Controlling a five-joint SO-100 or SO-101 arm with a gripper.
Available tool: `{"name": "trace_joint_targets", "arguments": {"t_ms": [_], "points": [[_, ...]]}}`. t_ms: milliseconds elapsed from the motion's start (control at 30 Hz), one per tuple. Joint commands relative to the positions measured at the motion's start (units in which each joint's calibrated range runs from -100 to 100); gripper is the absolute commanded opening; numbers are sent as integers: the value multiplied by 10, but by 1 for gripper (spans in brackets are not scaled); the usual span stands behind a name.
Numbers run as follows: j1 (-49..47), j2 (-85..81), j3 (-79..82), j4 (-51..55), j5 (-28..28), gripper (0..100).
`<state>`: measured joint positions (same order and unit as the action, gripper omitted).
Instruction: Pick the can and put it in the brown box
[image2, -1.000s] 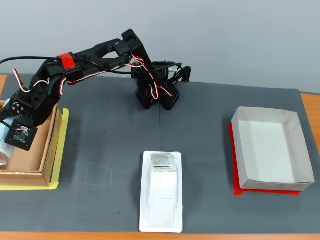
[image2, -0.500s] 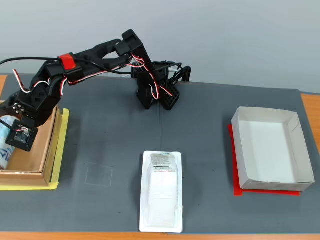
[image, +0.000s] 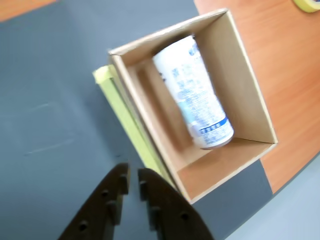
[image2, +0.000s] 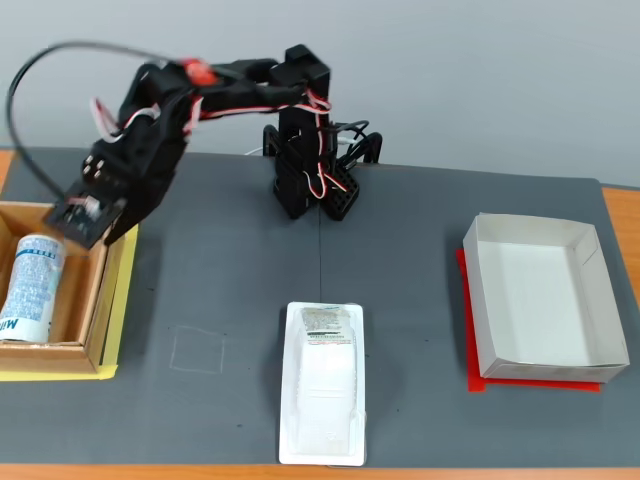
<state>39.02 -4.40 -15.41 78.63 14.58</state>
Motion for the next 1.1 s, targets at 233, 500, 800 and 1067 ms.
{"name": "trace_joint_targets", "arguments": {"t_ms": [233, 500, 800, 1067], "points": [[-129, -255, 94, 57, -17, 1], [-291, -464, 332, 54, -18, 1], [-357, -705, 670, -128, -18, 1], [-358, -854, 874, -180, -26, 1]]}}
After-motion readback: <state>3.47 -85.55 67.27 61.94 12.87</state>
